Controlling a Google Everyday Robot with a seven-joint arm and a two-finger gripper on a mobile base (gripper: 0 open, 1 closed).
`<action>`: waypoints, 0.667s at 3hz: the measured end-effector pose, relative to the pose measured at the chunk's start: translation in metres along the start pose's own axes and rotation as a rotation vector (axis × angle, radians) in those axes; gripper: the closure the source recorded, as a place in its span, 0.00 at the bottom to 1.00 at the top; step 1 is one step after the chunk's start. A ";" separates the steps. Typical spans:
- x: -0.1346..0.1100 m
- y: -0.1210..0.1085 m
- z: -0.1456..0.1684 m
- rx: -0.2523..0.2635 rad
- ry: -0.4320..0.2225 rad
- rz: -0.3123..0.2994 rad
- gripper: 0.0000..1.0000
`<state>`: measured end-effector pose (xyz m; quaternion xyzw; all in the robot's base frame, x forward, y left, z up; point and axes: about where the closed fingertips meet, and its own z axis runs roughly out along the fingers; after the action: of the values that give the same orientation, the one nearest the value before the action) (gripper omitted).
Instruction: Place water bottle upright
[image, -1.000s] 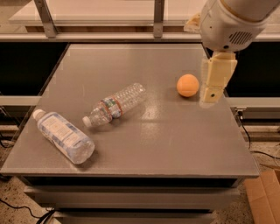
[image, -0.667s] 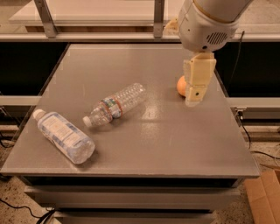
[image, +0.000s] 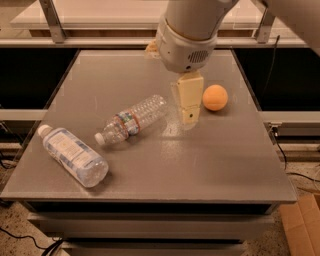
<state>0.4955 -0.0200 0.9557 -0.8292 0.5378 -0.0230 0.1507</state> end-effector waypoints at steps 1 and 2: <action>-0.003 -0.001 -0.001 0.005 -0.001 -0.005 0.00; -0.002 0.000 -0.002 0.027 -0.032 -0.009 0.00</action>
Offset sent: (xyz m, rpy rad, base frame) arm -0.0019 -0.0021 -0.0012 0.0862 -0.0086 0.0298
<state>0.4944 -0.0184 0.9584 -0.8298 0.5310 -0.0177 0.1705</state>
